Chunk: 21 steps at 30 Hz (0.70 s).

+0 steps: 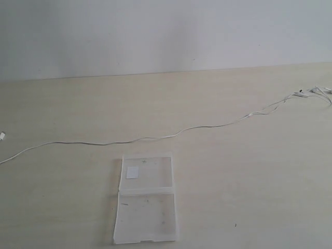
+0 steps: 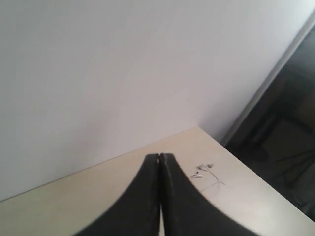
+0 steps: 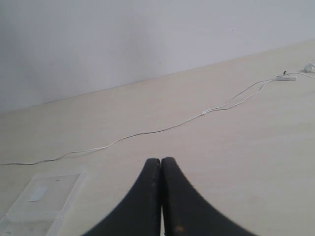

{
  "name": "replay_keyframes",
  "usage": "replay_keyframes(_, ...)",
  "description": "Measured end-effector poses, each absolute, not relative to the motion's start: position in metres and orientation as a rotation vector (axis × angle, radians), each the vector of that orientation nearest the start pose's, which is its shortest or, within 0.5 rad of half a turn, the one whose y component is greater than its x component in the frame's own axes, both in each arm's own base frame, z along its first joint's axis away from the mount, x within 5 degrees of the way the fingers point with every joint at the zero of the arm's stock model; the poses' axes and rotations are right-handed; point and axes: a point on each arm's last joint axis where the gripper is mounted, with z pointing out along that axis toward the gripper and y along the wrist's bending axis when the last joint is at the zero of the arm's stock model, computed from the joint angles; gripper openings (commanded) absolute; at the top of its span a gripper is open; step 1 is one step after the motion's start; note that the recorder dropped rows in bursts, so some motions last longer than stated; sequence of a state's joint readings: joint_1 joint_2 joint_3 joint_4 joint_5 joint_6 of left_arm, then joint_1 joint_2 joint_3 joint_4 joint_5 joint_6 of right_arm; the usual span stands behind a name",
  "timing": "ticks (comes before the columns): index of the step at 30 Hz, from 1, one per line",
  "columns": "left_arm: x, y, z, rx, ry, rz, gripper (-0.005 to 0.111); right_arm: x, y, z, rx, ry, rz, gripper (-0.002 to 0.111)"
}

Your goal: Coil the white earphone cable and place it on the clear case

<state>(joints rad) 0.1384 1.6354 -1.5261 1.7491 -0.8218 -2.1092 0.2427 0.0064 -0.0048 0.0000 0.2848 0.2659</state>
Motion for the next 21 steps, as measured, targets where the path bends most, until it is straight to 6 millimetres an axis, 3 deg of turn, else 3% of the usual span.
replay_keyframes(14,0.348,-0.095,0.412,0.579,1.749,-1.05,0.0,0.053,0.013,0.189,0.021,1.785,0.367,0.0)
replay_keyframes(21,0.345,-0.109,0.412,0.605,1.743,-1.068,0.0,0.053,0.013,0.189,0.021,1.785,0.367,0.0)
